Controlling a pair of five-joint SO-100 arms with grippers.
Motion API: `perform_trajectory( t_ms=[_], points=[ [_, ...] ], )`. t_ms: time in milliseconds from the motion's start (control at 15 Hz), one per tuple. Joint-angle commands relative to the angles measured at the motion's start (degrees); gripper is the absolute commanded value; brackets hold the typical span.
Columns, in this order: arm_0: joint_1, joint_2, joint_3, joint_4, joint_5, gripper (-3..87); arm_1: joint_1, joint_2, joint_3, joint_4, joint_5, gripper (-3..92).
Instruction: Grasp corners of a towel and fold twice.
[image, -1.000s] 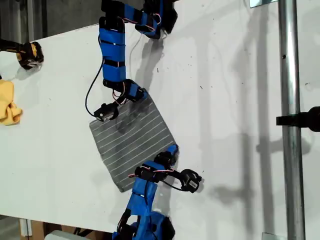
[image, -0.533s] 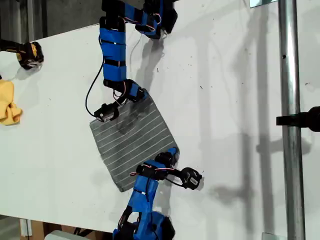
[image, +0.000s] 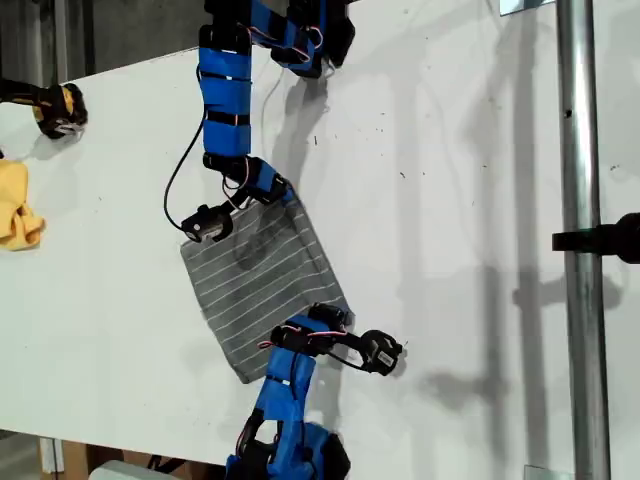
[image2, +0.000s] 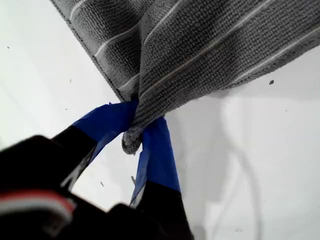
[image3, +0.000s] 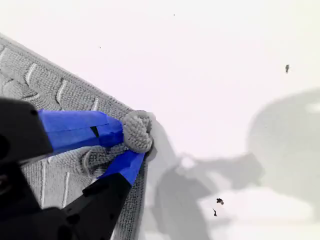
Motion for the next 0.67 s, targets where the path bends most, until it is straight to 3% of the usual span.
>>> perform_trajectory(
  t_ms=[0, 200, 467, 600],
  points=[
    [1.0, 1.5, -4.3, 3.2, 1.2, -0.8, -1.3, 5.6, -2.2, 1.0, 0.8, -0.2],
    [2.6, 4.4, -9.0, 4.7, 5.6, -0.8, -4.6, 9.9, -2.6, 3.7, 1.7, -0.2],
    [6.8, 13.7, -10.8, 2.1, 13.4, -0.8, -11.6, 21.0, -2.9, 10.8, 4.2, -0.2],
    [9.6, 17.1, -9.8, 2.2, 13.1, -0.8, -15.8, 26.5, -2.9, 15.6, 6.2, -0.2]
  ],
)
